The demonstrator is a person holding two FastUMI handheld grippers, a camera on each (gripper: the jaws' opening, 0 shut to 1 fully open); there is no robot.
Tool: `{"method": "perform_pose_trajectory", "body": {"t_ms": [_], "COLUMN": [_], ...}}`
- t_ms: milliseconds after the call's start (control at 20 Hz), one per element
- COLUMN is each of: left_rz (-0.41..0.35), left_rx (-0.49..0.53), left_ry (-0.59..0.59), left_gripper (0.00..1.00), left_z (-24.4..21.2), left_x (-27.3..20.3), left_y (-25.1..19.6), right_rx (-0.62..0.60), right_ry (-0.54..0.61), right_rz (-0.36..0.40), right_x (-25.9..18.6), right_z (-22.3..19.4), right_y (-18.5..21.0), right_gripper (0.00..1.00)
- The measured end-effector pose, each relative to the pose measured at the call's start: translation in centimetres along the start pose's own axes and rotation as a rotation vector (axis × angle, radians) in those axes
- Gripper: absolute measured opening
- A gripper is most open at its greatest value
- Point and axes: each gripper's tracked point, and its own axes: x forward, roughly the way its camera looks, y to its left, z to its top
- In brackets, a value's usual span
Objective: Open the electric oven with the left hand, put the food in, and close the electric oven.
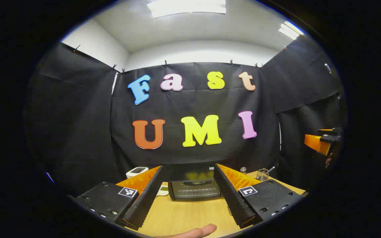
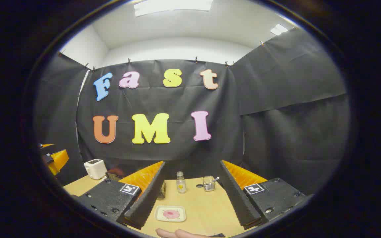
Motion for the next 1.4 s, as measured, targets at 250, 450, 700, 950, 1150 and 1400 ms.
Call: {"method": "perform_pose_trajectory", "body": {"t_ms": [250,450,700,950,1150,1400], "left_rz": [-0.017,-0.013,0.004,-0.068,-0.105,-0.107], "left_rx": [-0.006,-0.024,-0.056,-0.122,-0.116,-0.120], "left_ry": [0.002,-0.005,0.007,0.088,0.166,0.307], "left_gripper": [0.95,0.95,0.95,0.96,0.96,0.97], "left_z": [-0.2,0.1,0.0,-2.0,-4.7,-10.1], "left_x": [-0.1,0.7,3.6,9.2,14.3,20.4], "left_y": [-0.9,-1.1,-0.6,-2.5,-3.5,-4.5], "right_rx": [0.008,0.021,0.071,0.054,0.051,0.024], "right_ry": [0.006,0.002,0.037,0.034,0.033,0.041], "right_rz": [0.041,0.048,0.087,0.071,0.061,0.049], "right_x": [0.1,1.1,3.8,7.4,10.0,12.3], "right_z": [-0.3,0.1,-0.1,0.1,0.1,-0.4], "right_y": [-0.1,-0.7,-1.3,-2.6,-3.7,-5.4], "right_gripper": [0.98,0.99,0.99,0.97,0.97,0.97]}}
